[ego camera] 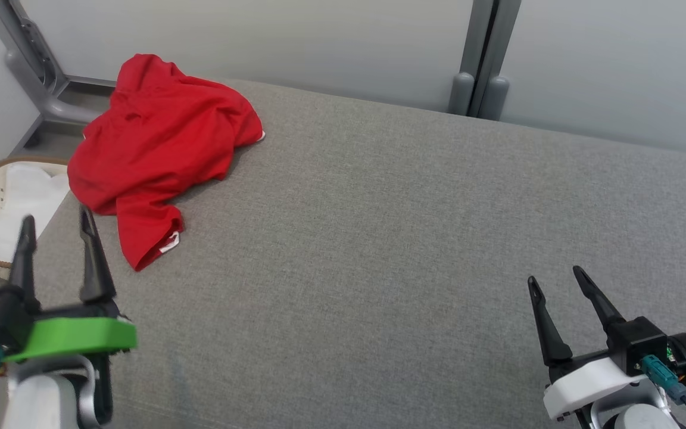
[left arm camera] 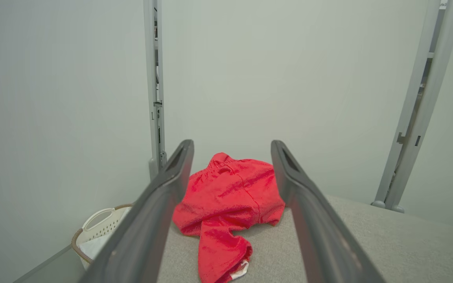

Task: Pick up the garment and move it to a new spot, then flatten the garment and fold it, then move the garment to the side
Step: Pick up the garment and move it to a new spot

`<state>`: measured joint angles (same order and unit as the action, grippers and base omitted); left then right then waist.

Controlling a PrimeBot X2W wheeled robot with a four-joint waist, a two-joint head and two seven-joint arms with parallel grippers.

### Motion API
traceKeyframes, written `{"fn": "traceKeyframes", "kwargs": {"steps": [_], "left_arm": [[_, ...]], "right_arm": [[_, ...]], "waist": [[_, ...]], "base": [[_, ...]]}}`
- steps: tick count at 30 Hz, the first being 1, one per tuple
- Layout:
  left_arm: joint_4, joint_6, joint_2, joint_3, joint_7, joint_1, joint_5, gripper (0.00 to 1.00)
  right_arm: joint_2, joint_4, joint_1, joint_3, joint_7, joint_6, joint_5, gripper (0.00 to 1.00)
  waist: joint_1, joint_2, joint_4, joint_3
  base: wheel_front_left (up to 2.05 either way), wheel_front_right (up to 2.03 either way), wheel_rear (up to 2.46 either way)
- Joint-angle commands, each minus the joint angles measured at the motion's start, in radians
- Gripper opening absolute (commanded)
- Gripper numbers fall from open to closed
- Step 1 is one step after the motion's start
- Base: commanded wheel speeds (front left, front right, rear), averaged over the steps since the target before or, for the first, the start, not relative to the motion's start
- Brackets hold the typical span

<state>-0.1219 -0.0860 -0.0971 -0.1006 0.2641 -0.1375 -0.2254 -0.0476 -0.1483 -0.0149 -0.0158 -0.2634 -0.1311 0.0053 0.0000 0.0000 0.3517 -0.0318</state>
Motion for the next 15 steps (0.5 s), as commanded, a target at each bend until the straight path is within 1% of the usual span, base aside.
{"fn": "traceKeyframes", "kwargs": {"steps": [1,2,4,7,10,12,15], "left_arm": [[0.015,-0.007,-0.024,-0.015,0.001,-0.056,0.015,1.0],[0.028,-0.011,-0.054,-0.029,0.001,-0.119,0.016,1.0],[0.012,-0.017,-0.101,-0.054,0.001,-0.194,0.002,1.0],[-0.032,-0.021,-0.146,-0.075,-0.008,-0.288,-0.015,1.0],[-0.114,-0.029,-0.199,-0.09,-0.019,-0.387,-0.047,1.0],[-0.181,-0.033,-0.221,-0.086,-0.04,-0.432,-0.062,1.0],[-0.294,-0.036,-0.238,-0.086,-0.085,-0.489,-0.095,1.0]], "right_arm": [[-0.005,0.007,-0.016,-0.003,-0.002,0.001,-0.015,1.0],[-0.005,0.012,-0.026,-0.002,-0.002,0.001,-0.026,1.0],[-0.005,0.016,-0.04,0.002,-0.002,0.001,-0.041,1.0],[-0.005,0.024,-0.066,0.01,-0.002,0.001,-0.067,1.0],[-0.005,0.033,-0.1,0.017,-0.002,0.001,-0.097,1.0],[-0.005,0.039,-0.12,0.022,-0.002,0.001,-0.117,1.0],[-0.005,0.045,-0.145,0.034,-0.002,0.001,-0.154,1.0]], "waist": [[0.0,0.0,-0.011,-0.028],[0.0,0.0,-0.018,-0.051],[0.0,0.0,-0.027,-0.081],[0.0,0.0,-0.045,-0.129],[0.0,0.0,-0.068,-0.193],[0.0,0.0,-0.08,-0.232],[0.0,0.0,-0.093,-0.281]], "base": [[0.0,0.0,0.0],[0.0,0.0,0.0],[0.0,0.0,0.0],[0.0,0.0,0.0],[0.0,0.0,0.0],[0.0,0.0,0.0],[0.0,0.0,0.0]]}}
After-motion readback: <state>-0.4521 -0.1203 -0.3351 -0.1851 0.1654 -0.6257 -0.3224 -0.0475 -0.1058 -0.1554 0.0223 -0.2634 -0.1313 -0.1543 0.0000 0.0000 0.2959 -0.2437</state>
